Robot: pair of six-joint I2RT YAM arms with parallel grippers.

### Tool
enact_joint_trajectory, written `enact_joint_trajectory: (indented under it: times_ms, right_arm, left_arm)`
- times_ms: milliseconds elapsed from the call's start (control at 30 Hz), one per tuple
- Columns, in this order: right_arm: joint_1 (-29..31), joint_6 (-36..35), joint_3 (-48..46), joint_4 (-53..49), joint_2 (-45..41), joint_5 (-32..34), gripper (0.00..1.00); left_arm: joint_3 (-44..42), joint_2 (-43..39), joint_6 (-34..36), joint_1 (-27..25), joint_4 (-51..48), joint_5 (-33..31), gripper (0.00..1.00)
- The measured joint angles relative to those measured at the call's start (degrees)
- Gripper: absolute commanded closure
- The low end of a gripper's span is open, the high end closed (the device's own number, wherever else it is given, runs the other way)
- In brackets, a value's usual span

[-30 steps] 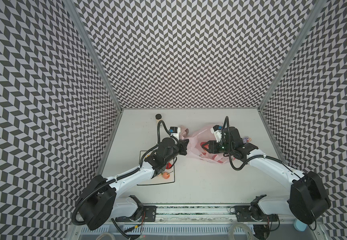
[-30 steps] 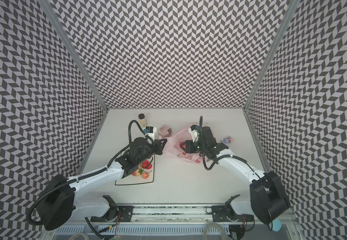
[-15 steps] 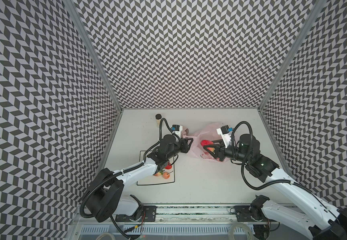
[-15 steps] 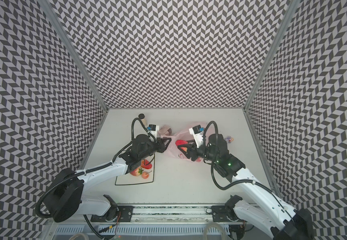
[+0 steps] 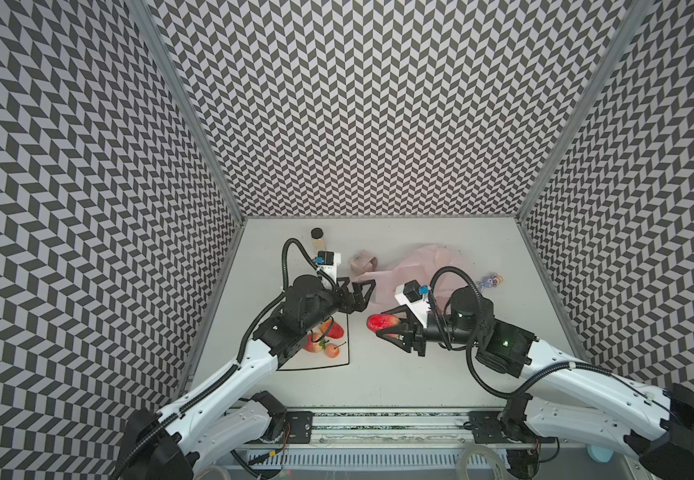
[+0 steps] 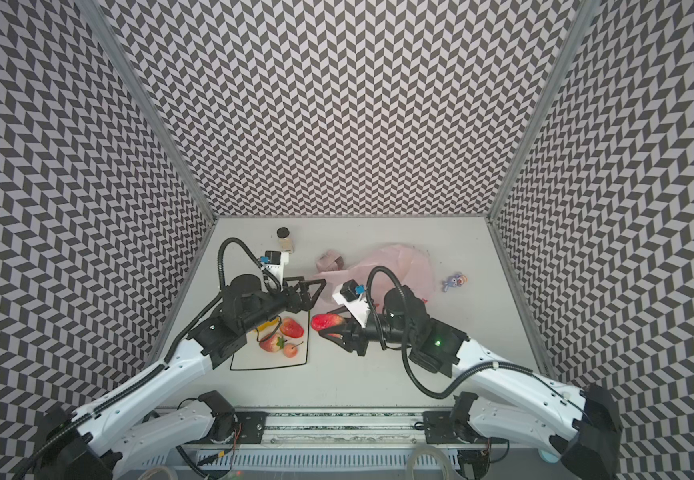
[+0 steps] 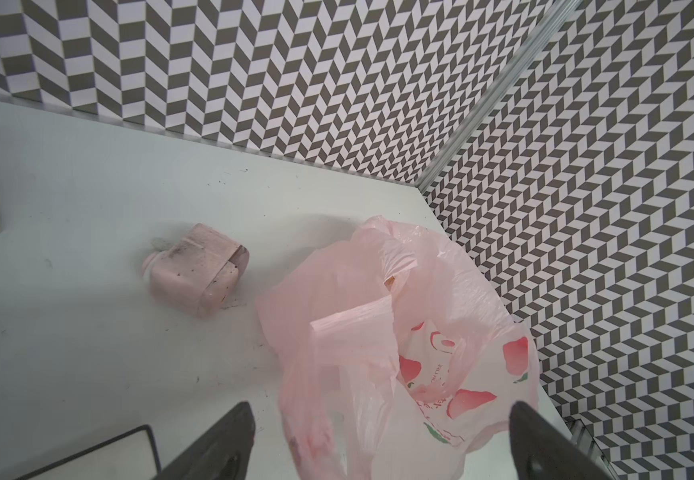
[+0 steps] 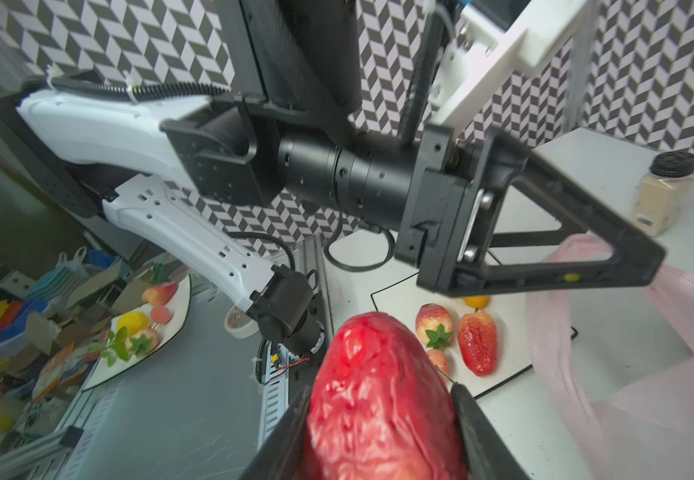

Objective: Take the fake fruits out of the plastic bag
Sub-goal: 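Lower the red mango onto the plate with the right gripper while the left draws back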

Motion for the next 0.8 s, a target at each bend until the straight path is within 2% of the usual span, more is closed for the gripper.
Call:
enact_joint_trajectory:
  times_ms: [167,267,367,467,633,800]
  right_arm:
    - [5.9,-3.0,1.5,2.1,6.5,2.6,0.69]
    - [9.9,-3.9,4.1,4.0,14.0,8.4,0.69]
    - [12.8,-3.4,11.2,3.4,24.5,14.9,0.69]
    - [15.0,-2.2,19.6,2.8,34.7,21.5,0.68]
    - [18.0,-1.9,28.2,3.8,46.8,31.6,0.68]
    - [20.5,-2.6,37.8,1.6,57.9,39.9,0.64]
  left_arm:
    - [5.6,-4.7,-2.1,8.2,-12.2,-5.4,0.06]
    - [9.9,-6.9,-3.3,14.6,-18.1,-9.8,0.06]
    - [14.4,-9.1,-3.4,19.0,-23.1,-13.8,0.06]
    - [18.4,-11.7,-3.4,20.0,-27.5,-18.2,0.06]
    - [20.2,-17.2,-4.8,20.0,-33.8,-24.5,0.09]
    - [20.1,-20.9,-7.1,20.0,-38.4,-26.8,0.10]
